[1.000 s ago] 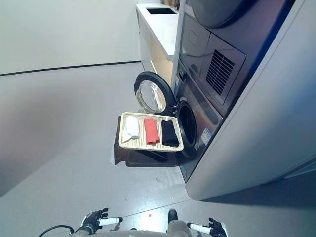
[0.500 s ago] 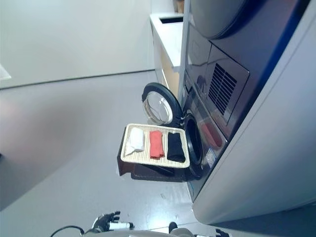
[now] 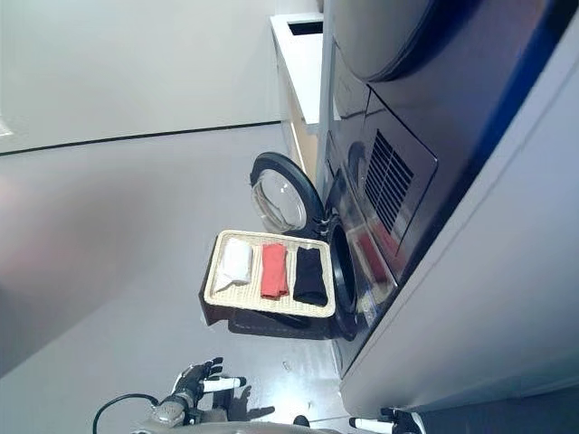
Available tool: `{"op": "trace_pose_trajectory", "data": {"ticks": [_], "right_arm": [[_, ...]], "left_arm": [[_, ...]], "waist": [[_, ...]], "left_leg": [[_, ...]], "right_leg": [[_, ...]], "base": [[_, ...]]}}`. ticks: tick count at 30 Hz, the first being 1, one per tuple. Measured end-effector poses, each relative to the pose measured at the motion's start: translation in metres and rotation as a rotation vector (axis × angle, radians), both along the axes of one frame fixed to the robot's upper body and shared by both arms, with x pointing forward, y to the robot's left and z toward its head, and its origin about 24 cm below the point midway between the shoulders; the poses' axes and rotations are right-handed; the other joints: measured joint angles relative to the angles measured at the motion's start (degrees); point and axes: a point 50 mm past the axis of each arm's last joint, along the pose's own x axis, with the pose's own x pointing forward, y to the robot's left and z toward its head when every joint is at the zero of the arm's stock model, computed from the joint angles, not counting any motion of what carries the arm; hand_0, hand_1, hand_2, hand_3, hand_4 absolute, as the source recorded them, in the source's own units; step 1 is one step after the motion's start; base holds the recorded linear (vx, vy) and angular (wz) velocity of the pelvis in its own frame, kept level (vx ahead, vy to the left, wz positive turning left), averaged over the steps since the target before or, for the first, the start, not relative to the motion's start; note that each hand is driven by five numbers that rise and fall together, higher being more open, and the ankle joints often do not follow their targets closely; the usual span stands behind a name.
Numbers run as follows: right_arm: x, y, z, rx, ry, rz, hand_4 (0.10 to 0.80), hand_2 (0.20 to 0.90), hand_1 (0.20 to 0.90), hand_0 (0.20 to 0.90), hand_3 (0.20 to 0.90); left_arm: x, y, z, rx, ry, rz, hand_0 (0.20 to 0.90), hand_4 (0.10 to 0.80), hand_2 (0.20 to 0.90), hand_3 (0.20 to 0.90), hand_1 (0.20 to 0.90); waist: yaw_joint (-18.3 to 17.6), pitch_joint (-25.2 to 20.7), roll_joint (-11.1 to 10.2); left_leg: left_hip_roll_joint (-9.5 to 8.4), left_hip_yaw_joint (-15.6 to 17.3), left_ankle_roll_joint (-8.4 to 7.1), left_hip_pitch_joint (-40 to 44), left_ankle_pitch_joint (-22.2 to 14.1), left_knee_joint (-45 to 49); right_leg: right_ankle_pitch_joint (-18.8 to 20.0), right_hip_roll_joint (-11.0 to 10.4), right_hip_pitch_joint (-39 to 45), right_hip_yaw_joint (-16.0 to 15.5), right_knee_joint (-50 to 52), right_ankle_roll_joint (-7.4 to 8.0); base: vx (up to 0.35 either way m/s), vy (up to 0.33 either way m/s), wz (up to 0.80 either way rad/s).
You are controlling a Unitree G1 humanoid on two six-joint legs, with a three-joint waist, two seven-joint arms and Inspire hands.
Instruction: Pick up the clothes and place them into the washing machine
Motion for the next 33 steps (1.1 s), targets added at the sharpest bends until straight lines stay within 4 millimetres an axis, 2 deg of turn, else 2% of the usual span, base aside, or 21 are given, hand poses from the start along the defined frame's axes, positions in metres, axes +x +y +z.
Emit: {"op": "trace_pose_trajectory", "data": {"ticks": [1, 2, 4, 5, 7, 10, 11, 12, 13, 15, 16, 17, 18, 20, 22, 23, 26, 29, 30, 32, 33], "right_arm": [[-0.002, -0.002, 0.0, -0.004, 0.01, -0.003, 0.8, 0.9, 0.9, 0.9, 0.9], [-0.004, -0.003, 0.0, -0.01, 0.017, -0.006, 0.8, 0.9, 0.9, 0.9, 0.9], [-0.009, -0.006, 0.0, -0.017, 0.031, -0.011, 0.8, 0.9, 0.9, 0.9, 0.9], [-0.016, -0.01, 0.001, -0.026, 0.047, -0.019, 0.8, 0.9, 0.9, 0.9, 0.9], [-0.021, -0.004, -0.002, -0.003, 0.056, -0.026, 0.8, 0.9, 0.9, 0.9, 0.9], [-0.017, 0.01, -0.005, 0.035, 0.032, -0.033, 0.8, 0.9, 0.9, 0.9, 0.9], [-0.01, 0.016, -0.005, 0.052, 0.011, -0.029, 0.8, 0.9, 0.9, 0.9, 0.9], [-0.007, 0.019, -0.006, 0.059, 0.002, -0.031, 0.8, 0.9, 0.9, 0.9, 0.9], [0.005, 0.021, -0.005, 0.066, -0.03, -0.028, 0.8, 0.9, 0.9, 0.9, 0.9], [0.015, 0.021, -0.002, 0.065, -0.066, -0.02, 0.8, 0.9, 0.9, 0.9, 0.9], [0.021, 0.022, -0.001, 0.07, -0.086, -0.014, 0.8, 0.9, 0.9, 0.9, 0.9], [0.027, 0.024, 0.0, 0.075, -0.108, -0.003, 0.8, 0.9, 0.9, 0.9, 0.9], [0.03, 0.026, 0.0, 0.082, -0.128, 0.003, 0.8, 0.9, 0.9, 0.9, 0.9], [0.03, 0.029, 0.0, 0.09, -0.129, 0.003, 0.8, 0.9, 0.9, 0.9, 0.9], [0.019, 0.033, -0.004, 0.1, -0.092, -0.013, 0.8, 0.9, 0.9, 0.9, 0.9], [0.014, 0.034, -0.005, 0.103, -0.081, -0.02, 0.8, 0.9, 0.9, 0.9, 0.9], [0.005, 0.031, -0.006, 0.096, -0.062, -0.025, 0.8, 0.9, 0.9, 0.9, 0.9], [0.01, 0.029, -0.004, 0.091, -0.075, -0.024, 0.8, 0.9, 0.9, 0.9, 0.9], [0.01, 0.028, -0.004, 0.088, -0.074, -0.023, 0.8, 0.9, 0.9, 0.9, 0.9], [0.008, 0.028, -0.005, 0.088, -0.063, -0.015, 0.8, 0.9, 0.9, 0.9, 0.9], [0.008, 0.027, -0.004, 0.083, -0.061, -0.016, 0.8, 0.9, 0.9, 0.9, 0.9]], "left_arm": [[0.002, -0.001, 0.0, 0.004, -0.003, -0.01, 0.9, 0.8, 0.9, 0.9, 0.9], [-0.002, -0.001, -0.001, 0.006, 0.011, -0.013, 0.9, 0.8, 0.9, 0.9, 0.9], [-0.003, -0.002, -0.001, 0.006, 0.011, -0.009, 0.9, 0.8, 0.9, 0.9, 0.9], [-0.008, -0.004, -0.003, -0.001, 0.019, -0.006, 0.9, 0.8, 0.9, 0.9, 0.9], [-0.011, 0.003, -0.003, 0.021, 0.038, -0.011, 0.9, 0.8, 0.9, 0.9, 0.9], [0.001, 0.01, 0.002, 0.046, 0.0, -0.026, 0.9, 0.8, 0.9, 0.9, 0.9], [0.006, 0.012, 0.004, 0.061, -0.012, -0.053, 0.9, 0.8, 0.9, 0.9, 0.9], [0.006, 0.014, 0.004, 0.068, -0.011, -0.056, 0.9, 0.8, 0.9, 0.9, 0.9], [0.005, 0.019, 0.005, 0.084, -0.006, -0.063, 0.9, 0.8, 0.9, 0.9, 0.9], [0.001, 0.021, 0.004, 0.092, 0.006, -0.075, 0.9, 0.8, 0.9, 0.9, 0.9], [-0.003, 0.023, 0.003, 0.098, 0.016, -0.071, 0.9, 0.8, 0.9, 0.9, 0.9], [-0.008, 0.026, 0.002, 0.105, 0.031, -0.057, 0.9, 0.8, 0.9, 0.9, 0.9], [-0.009, 0.031, 0.002, 0.116, 0.035, -0.045, 0.9, 0.8, 0.9, 0.9, 0.9], [-0.01, 0.035, 0.003, 0.121, 0.036, -0.03, 0.9, 0.8, 0.9, 0.9, 0.9], [-0.015, 0.043, 0.003, 0.142, 0.053, -0.028, 0.9, 0.8, 0.9, 0.9, 0.9], [-0.021, 0.045, 0.002, 0.147, 0.068, -0.024, 0.9, 0.8, 0.9, 0.9, 0.9], [-0.039, 0.036, -0.004, 0.107, 0.118, -0.013, 0.9, 0.8, 0.9, 0.9, 0.9], [-0.039, 0.033, -0.005, 0.098, 0.125, -0.033, 0.9, 0.8, 0.9, 0.9, 0.9], [-0.038, 0.033, -0.004, 0.099, 0.125, -0.045, 0.9, 0.8, 0.9, 0.9, 0.9], [-0.029, 0.038, -0.002, 0.113, 0.104, -0.054, 0.9, 0.8, 0.9, 0.9, 0.9], [-0.025, 0.039, 0.0, 0.116, 0.093, -0.051, 0.9, 0.8, 0.9, 0.9, 0.9]], "waist": [[0.31, -0.51, 0.53], [0.58, -0.94, 1.04], [0.73, -1.64, 2.01], [0.91, -2.36, 3.06], [0.55, -3.47, 1.08], [-0.01, -4.04, -1.09], [-0.22, -3.9, -0.9], [-0.49, -3.74, -0.94], [-0.57, -2.72, -0.62], [-0.87, -1.8, 0.95], [-0.55, -1.46, 1.31], [-0.76, -1.62, 1.52], [-1.07, -1.23, 1.52], [-1.22, -0.87, 0.6], [-1.7, -1.09, -1.66], [-2.33, -1.56, -3.02], [-0.68, -3.81, -2.0], [-0.72, -4.14, -1.46], [-0.69, -4.1, -1.57], [-0.13, -3.04, -3.38], [0.92, -2.17, -4.59]], "left_leg": [[0.35, 1.62, 0.52, 0.18, 0.67, 0.02], [0.36, 2.9, 0.91, 0.26, 0.99, 0.0], [-0.71, 3.8, 2.61, 1.32, 1.8, -0.02], [-0.38, 4.0, 5.04, 2.7, 2.78, 0.03], [-3.31, 6.33, 7.72, 5.53, 1.94, 0.24], [-7.58, 6.62, 10.16, 6.61, 0.35, 0.39], [-8.86, 6.49, 11.48, 7.63, -0.68, 0.42], [-9.2, 6.51, 11.79, 8.2, -1.21, 0.4], [-9.93, 6.25, 13.26, 9.63, -2.32, 0.4], [-10.2, 5.94, 14.61, 11.41, -3.64, 0.38], [-10.81, 5.85, 14.98, 12.0, -4.58, 0.32], [-10.64, 5.86, 15.27, 12.0, -4.69, 0.08], [-10.81, 5.5, 15.27, 12.11, -4.83, 0.38], [-11.33, 4.67, 14.63, 12.56, -4.66, 0.41], [-12.62, 2.73, 14.07, 13.4, -5.05, 0.41], [-13.25, 3.32, 13.61, 14.15, -5.36, 0.42], [-10.68, 4.53, 11.81, 15.52, -6.8, 0.41], [-9.1, 4.36, 10.06, 14.65, -8.14, 3.47], [-9.05, 4.33, 9.54, 13.61, -8.84, 5.99], [-10.27, 2.6, 6.88, 9.79, -9.34, 15.57], [-10.87, 0.28, 5.3, 7.76, -9.22, 20.38]], "right_leg": [[-0.73, 0.07, 0.17, 1.1, -0.19, 1.02], [-1.07, -0.11, 0.2, 2.16, -0.03, 1.22], [-2.57, -1.34, 0.99, 3.09, 0.03, 3.44], [-3.04, -1.11, 1.7, 3.35, 0.08, 4.8], [-8.54, -4.41, 0.35, 2.59, 7.42, 7.8], [-13.04, -7.8, -4.44, 0.91, 19.28, 10.97], [-12.7, -8.55, -7.38, 0.59, 26.95, 12.03], [-12.44, -8.67, -8.45, 0.68, 29.93, 12.48], [-10.81, -9.62, -11.04, -1.43, 37.54, 13.59], [-7.39, -10.75, -13.82, -4.45, 43.36, 13.81], [-9.49, -12.13, -15.31, -7.32, 44.24, 13.24], [-11.34, -12.81, -16.17, -10.39, 40.13, 12.82], [-11.64, -12.41, -16.17, -13.89, 31.63, 12.92], [-10.62, -11.84, -15.92, -16.07, 23.25, 12.74], [-5.63, -10.89, -14.75, -14.33, 14.3, 12.12], [-0.3, -11.01, -13.77, -13.38, 13.14, 10.55], [1.0, -8.18, -10.08, -13.57, 8.21, 8.65], [1.75, -6.69, -7.66, -14.56, 5.15, 7.52], [1.86, -6.76, -6.93, -14.87, 4.48, 7.27], [1.45, -7.96, -5.79, -14.61, 3.35, 6.37], [1.67, -8.65, -5.03, -13.25, 2.76, 5.78]], "base": [[0.54, 0.395, -0.76], [0.502, 0.379, -0.98], [0.429, 0.355, -0.77], [0.316, 0.271, -0.59], [0.263, 0.238, -0.54], [0.184, 0.247, 0.04], [0.111, 0.201, 0.26], [0.195, 0.294, 0.21], [0.189, 0.173, 0.09], [0.329, 0.219, 0.01], [0.323, 0.117, -0.16], [0.372, 0.009, -0.04], [0.266, -0.029, 0.13], [0.155, -0.026, 0.37], [0.135, -0.04, 0.72], [0.144, -0.074, 0.59], [0.059, -0.048, 0.02], [-0.056, -0.065, 0.09], [-0.11, -0.054, 0.21], [-0.051, 0.003, 0.06], [0.023, 0.053, -0.33]]}}
